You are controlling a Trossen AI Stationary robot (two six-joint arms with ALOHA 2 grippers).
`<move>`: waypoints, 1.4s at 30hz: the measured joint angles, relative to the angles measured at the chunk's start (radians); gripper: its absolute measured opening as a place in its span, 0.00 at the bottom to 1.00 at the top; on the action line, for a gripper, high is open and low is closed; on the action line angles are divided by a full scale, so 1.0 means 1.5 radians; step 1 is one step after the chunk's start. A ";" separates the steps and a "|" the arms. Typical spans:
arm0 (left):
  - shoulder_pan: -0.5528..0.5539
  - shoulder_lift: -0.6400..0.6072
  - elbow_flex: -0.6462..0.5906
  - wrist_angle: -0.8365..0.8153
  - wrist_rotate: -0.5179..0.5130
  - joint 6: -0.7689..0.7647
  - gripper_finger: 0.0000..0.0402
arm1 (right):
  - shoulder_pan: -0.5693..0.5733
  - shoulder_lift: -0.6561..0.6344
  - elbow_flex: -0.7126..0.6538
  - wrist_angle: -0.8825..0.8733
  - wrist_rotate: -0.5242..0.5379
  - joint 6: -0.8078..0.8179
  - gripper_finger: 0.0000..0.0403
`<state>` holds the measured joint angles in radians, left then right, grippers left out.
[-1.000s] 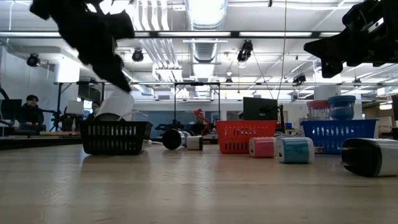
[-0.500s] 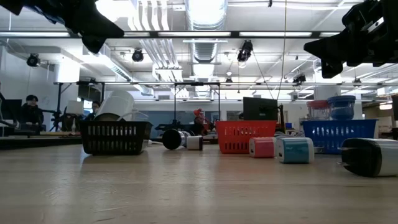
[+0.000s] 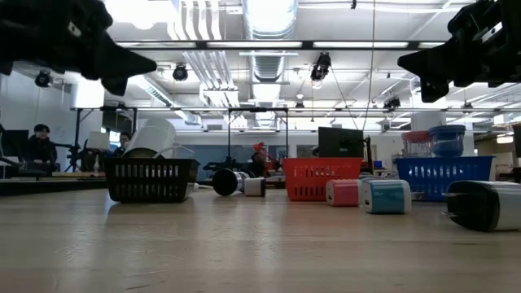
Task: Pick & Place Office items
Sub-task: Put the blue hourglass into the blue bin
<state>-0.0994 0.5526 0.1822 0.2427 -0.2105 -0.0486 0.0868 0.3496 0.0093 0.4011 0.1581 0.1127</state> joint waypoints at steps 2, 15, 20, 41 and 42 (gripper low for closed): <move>0.000 -0.020 -0.021 0.003 0.000 -0.008 0.01 | 0.000 0.001 0.000 0.000 0.000 0.000 0.02; 0.001 -0.127 -0.092 0.007 -0.001 0.011 0.01 | 0.000 0.001 0.000 0.000 0.000 -0.005 0.02; 0.001 -0.174 -0.112 -0.004 -0.001 0.013 0.01 | 0.000 0.001 0.000 0.000 0.000 -0.005 0.02; 0.001 -0.209 -0.118 -0.036 -0.028 0.015 0.01 | 0.000 0.029 0.000 0.000 0.000 0.018 0.02; 0.001 -0.209 -0.118 -0.035 -0.034 0.015 0.01 | 0.000 0.034 0.000 0.002 0.000 0.013 0.02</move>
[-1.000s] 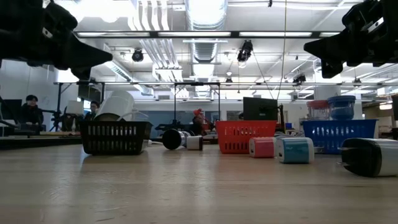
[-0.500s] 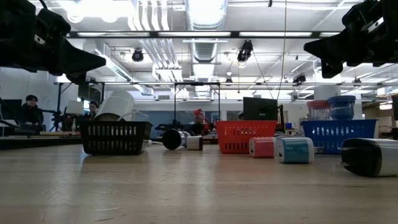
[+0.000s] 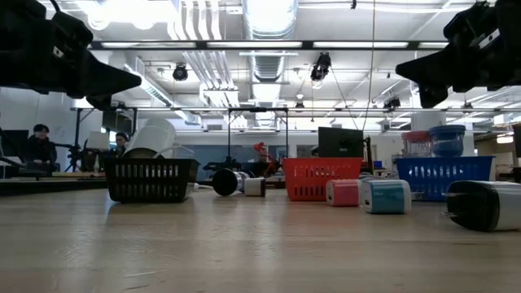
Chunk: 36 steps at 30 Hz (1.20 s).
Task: Pick & Place Office items
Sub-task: Put the blue hourglass into the blue bin
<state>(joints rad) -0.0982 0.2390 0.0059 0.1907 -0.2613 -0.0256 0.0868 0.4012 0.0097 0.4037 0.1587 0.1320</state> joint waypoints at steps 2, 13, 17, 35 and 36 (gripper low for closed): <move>0.000 0.000 0.000 0.003 -0.008 0.000 0.01 | 0.000 0.012 0.000 0.007 0.001 -0.020 0.02; 0.000 0.000 0.000 0.008 -0.013 -0.003 0.01 | -0.002 0.142 0.134 -0.055 0.092 -0.046 0.02; 0.000 0.000 0.000 0.013 -0.016 -0.006 0.01 | -0.019 0.233 0.248 -0.178 0.089 -0.072 0.02; 0.000 0.005 0.000 0.012 -0.018 -0.038 0.01 | -0.100 0.405 0.372 -0.146 -0.089 -0.147 0.02; 0.000 0.005 0.000 0.012 -0.018 -0.038 0.01 | -0.102 0.396 0.366 -0.144 -0.089 -0.143 0.02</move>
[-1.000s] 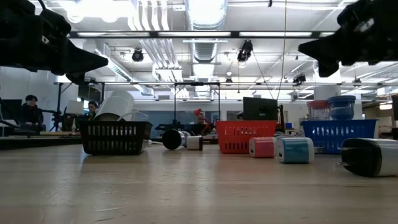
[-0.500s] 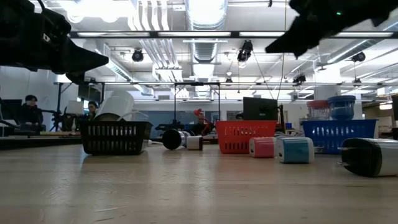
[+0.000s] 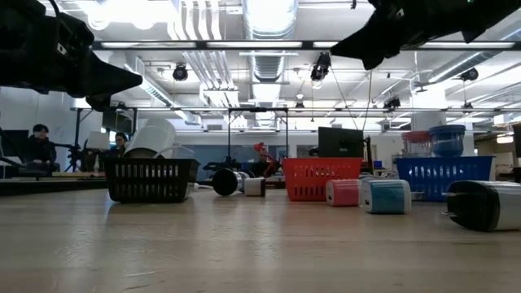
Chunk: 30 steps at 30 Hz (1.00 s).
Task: Pick & Place Office items
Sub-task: Put the blue hourglass into the blue bin
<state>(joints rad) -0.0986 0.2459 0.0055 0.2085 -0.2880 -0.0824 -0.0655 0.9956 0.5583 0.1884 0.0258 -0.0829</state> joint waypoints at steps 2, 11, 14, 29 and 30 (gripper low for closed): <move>0.000 0.000 0.000 0.000 0.000 0.000 0.01 | -0.001 -0.016 -0.009 0.003 0.001 0.001 0.02; -0.001 0.000 0.000 0.000 0.000 -0.017 0.01 | 0.002 -0.118 -0.103 0.053 -0.006 0.036 0.02; -0.001 0.000 0.000 0.000 0.000 -0.017 0.01 | 0.001 -0.158 -0.147 0.083 -0.020 0.042 0.02; 0.000 0.078 0.098 0.024 -0.031 -0.078 0.01 | 0.001 -0.302 -0.285 0.188 -0.014 0.035 0.02; 0.000 0.098 0.120 0.021 -0.037 -0.076 0.01 | 0.001 -0.305 -0.290 0.191 -0.013 0.033 0.02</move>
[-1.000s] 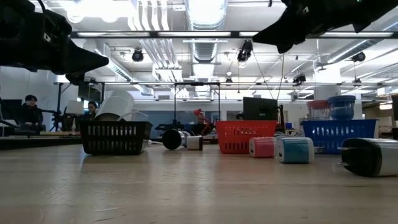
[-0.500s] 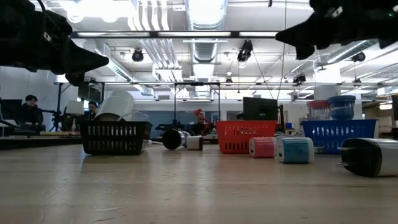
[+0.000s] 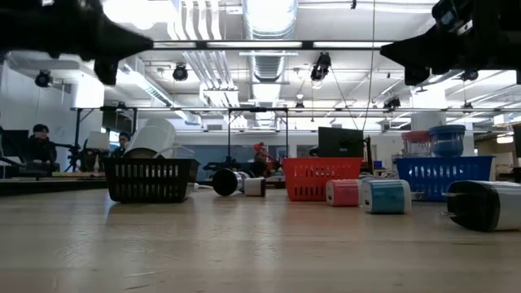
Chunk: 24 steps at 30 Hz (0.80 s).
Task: Pick & Place Office items
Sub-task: Put the blue hourglass into the blue bin
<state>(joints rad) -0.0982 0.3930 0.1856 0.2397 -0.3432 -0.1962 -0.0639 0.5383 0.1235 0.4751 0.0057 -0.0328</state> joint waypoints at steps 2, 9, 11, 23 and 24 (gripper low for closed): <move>0.000 0.047 0.046 -0.018 -0.013 -0.002 0.01 | 0.000 -0.001 -0.009 0.005 0.000 -0.001 0.02; 0.002 0.253 0.232 -0.178 -0.127 -0.068 0.01 | 0.000 -0.001 -0.011 0.005 0.001 -0.003 0.02; 0.006 0.318 0.289 -0.237 -0.136 -0.083 0.01 | 0.000 -0.001 -0.011 0.005 0.001 -0.003 0.02; 0.041 0.661 0.516 -0.357 -0.138 -0.160 0.16 | 0.000 -0.001 -0.011 0.001 -0.001 0.000 0.02; 0.044 0.684 0.528 -0.358 -0.132 -0.162 0.18 | 0.000 -0.001 -0.011 0.000 -0.002 0.002 0.02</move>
<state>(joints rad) -0.0328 1.4190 0.9772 -0.2969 -0.5419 -0.4396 -0.0639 0.5373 0.1062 0.4751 0.0032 -0.0292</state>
